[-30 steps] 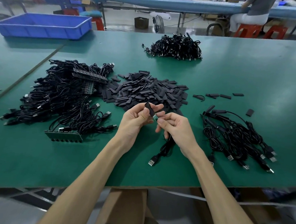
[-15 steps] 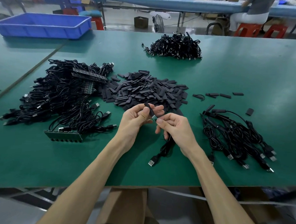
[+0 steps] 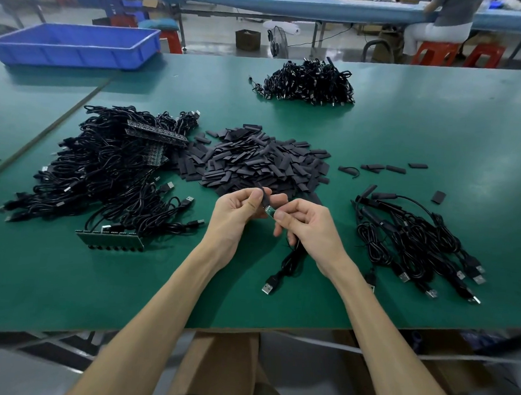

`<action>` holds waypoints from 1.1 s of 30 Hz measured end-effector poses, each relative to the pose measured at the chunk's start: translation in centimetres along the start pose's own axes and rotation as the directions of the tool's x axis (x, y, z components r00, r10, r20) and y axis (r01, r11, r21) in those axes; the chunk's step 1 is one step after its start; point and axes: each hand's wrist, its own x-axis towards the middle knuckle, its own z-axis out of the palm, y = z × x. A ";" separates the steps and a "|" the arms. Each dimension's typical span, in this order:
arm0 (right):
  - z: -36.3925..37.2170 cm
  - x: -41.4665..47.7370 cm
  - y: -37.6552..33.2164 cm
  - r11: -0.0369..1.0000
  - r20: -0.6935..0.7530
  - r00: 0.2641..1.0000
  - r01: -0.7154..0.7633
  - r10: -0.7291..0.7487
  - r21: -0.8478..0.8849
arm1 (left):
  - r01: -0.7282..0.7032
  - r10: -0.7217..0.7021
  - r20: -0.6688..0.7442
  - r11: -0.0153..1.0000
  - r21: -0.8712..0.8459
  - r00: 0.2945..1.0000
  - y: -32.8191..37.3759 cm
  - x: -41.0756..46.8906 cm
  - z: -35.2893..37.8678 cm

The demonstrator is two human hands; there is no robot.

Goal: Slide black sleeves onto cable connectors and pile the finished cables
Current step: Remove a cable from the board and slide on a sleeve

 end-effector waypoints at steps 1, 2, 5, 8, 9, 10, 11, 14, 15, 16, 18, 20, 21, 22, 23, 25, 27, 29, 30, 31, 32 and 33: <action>0.0 0.0 0.0 1.000 0.001 1.000 0.001 -0.001 0.002 | 0.004 -0.004 0.001 1.000 0.000 1.000 0.0 0.0 0.0; 0.0 0.1 0.1 1.000 0.003 1.000 0.003 -0.003 0.006 | 0.007 -0.007 0.003 1.000 0.000 1.000 0.0 0.0 0.0; 0.0 0.1 0.2 1.000 0.011 1.000 0.003 -0.003 0.018 | 0.013 -0.013 0.006 1.000 -0.014 1.000 0.0 0.0 0.0; 0.1 0.1 0.3 1.000 0.005 1.000 -0.004 0.004 0.023 | 0.015 -0.015 0.023 1.000 -0.004 1.000 0.1 0.0 0.0; 0.0 0.1 0.3 1.000 0.002 1.000 -0.006 0.006 0.023 | 0.016 -0.016 0.027 1.000 -0.002 1.000 0.1 0.0 0.0; 0.0 0.1 0.3 1.000 -0.001 1.000 -0.007 0.007 0.025 | 0.015 -0.015 0.031 1.000 -0.003 0.999 0.1 0.0 -0.1; 0.0 0.1 0.3 1.000 -0.003 1.000 -0.008 0.008 0.028 | 0.012 -0.012 0.035 1.000 -0.003 0.999 0.1 0.0 -0.1; -0.1 0.1 0.3 1.000 -0.007 1.000 -0.014 0.014 0.021 | 0.001 -0.001 0.050 1.000 0.008 0.999 0.3 0.0 0.0; -0.1 0.1 0.3 1.000 -0.007 1.000 -0.016 0.016 0.021 | -0.002 0.001 0.053 1.000 0.014 0.999 0.4 0.0 -0.1; -0.1 0.1 0.2 1.000 -0.008 1.000 -0.017 0.017 0.022 | -0.002 0.001 0.055 1.000 0.022 0.998 0.4 0.0 -0.1; -0.1 0.1 0.2 1.000 -0.011 1.000 -0.018 0.019 0.025 | -0.001 -0.002 0.050 0.999 0.044 0.999 0.3 0.0 0.0; -0.2 0.1 0.1 0.999 -0.020 1.000 -0.018 0.019 0.028 | -0.013 0.010 0.036 0.997 0.071 0.999 0.2 0.0 0.0; -0.2 0.0 0.1 0.999 -0.024 1.000 -0.020 0.020 0.028 | -0.026 0.024 0.030 0.996 0.080 0.999 0.2 0.0 0.0; -0.2 0.0 0.1 0.999 -0.028 0.999 -0.021 0.022 0.028 | -0.042 0.040 0.029 0.995 0.086 0.999 0.1 0.0 0.1; -0.2 0.0 0.1 0.999 -0.032 0.999 -0.023 0.024 0.027 | -0.057 0.054 0.031 0.994 0.092 0.998 0.1 0.0 0.1; -0.2 0.0 0.1 0.999 -0.038 0.999 -0.022 0.023 0.031 | -0.080 0.076 0.040 0.991 0.107 0.996 0.0 0.0 0.2; -0.2 0.0 0.1 0.999 -0.042 0.999 -0.021 0.023 0.045 | -0.095 0.089 0.050 0.986 0.135 0.995 -0.1 0.0 0.3; -0.2 -0.1 0.2 0.998 -0.047 0.999 -0.019 0.022 0.054 | -0.106 0.098 0.054 0.980 0.168 0.994 -0.2 0.0 0.4; -0.1 -0.1 0.2 0.998 -0.052 0.998 -0.017 0.020 0.060 | -0.110 0.103 0.052 0.978 0.175 0.993 -0.2 -0.1 0.5; -0.1 -0.1 0.3 0.998 -0.055 0.998 -0.015 0.019 0.068 | -0.113 0.106 0.046 0.978 0.173 0.993 -0.2 -0.1 0.5; -0.1 0.0 0.2 0.997 -0.053 0.998 -0.011 0.015 0.074 | -0.111 0.108 0.032 0.980 0.164 0.994 -0.2 -0.1 0.5; -0.1 -0.1 0.2 0.997 -0.043 0.999 -0.006 0.009 0.076 | -0.107 0.107 0.011 0.983 0.150 0.994 -0.2 -0.1 0.5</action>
